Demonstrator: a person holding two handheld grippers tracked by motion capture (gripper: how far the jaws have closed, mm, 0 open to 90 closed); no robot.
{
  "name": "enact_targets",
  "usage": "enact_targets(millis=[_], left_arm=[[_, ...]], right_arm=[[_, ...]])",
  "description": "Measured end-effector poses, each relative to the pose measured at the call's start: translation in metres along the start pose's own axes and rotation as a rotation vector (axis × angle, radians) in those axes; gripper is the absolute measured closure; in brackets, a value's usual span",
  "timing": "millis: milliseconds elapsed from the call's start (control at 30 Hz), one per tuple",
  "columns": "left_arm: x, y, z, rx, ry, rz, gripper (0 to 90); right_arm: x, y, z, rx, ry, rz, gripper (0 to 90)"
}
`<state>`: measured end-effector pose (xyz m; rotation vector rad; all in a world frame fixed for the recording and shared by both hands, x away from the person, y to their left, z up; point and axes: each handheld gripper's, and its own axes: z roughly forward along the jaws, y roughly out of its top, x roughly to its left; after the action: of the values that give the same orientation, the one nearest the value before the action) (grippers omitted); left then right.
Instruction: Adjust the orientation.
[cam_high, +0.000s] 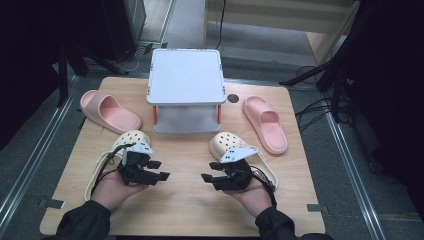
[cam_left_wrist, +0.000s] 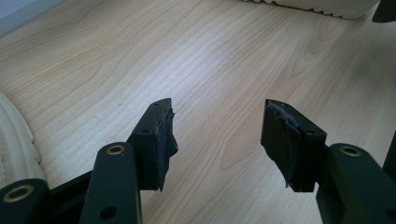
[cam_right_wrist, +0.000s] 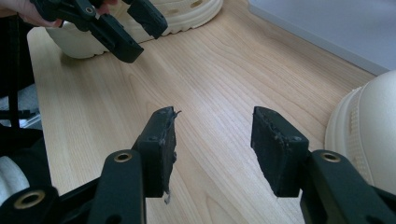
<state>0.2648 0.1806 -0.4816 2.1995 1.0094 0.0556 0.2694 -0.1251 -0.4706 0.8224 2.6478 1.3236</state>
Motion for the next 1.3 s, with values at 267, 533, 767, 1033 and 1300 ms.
enact_targets(millis=[267, 533, 767, 1033, 1300], left_arm=[[0.0, 0.0, 0.0, 0.007, -0.003, 0.011, 43.2], [-0.001, -0.001, 0.0, 0.004, -0.004, 0.006, 43.5], [0.0, -0.003, -0.003, 0.01, -0.009, -0.021, 43.5], [0.001, -0.01, -0.01, 0.003, 0.003, -0.04, 44.3], [0.003, -0.017, -0.02, -0.006, 0.019, -0.069, 44.8]], right_arm=[[0.001, 0.0, 0.001, 0.008, 0.003, -0.008, 50.4], [0.002, 0.0, 0.002, 0.01, 0.009, -0.014, 50.3], [0.001, 0.002, 0.003, 0.01, 0.021, -0.011, 50.2], [0.001, 0.006, 0.007, 0.012, 0.037, -0.027, 50.1], [0.0, 0.01, 0.014, 0.033, 0.037, -0.03, 49.9]])
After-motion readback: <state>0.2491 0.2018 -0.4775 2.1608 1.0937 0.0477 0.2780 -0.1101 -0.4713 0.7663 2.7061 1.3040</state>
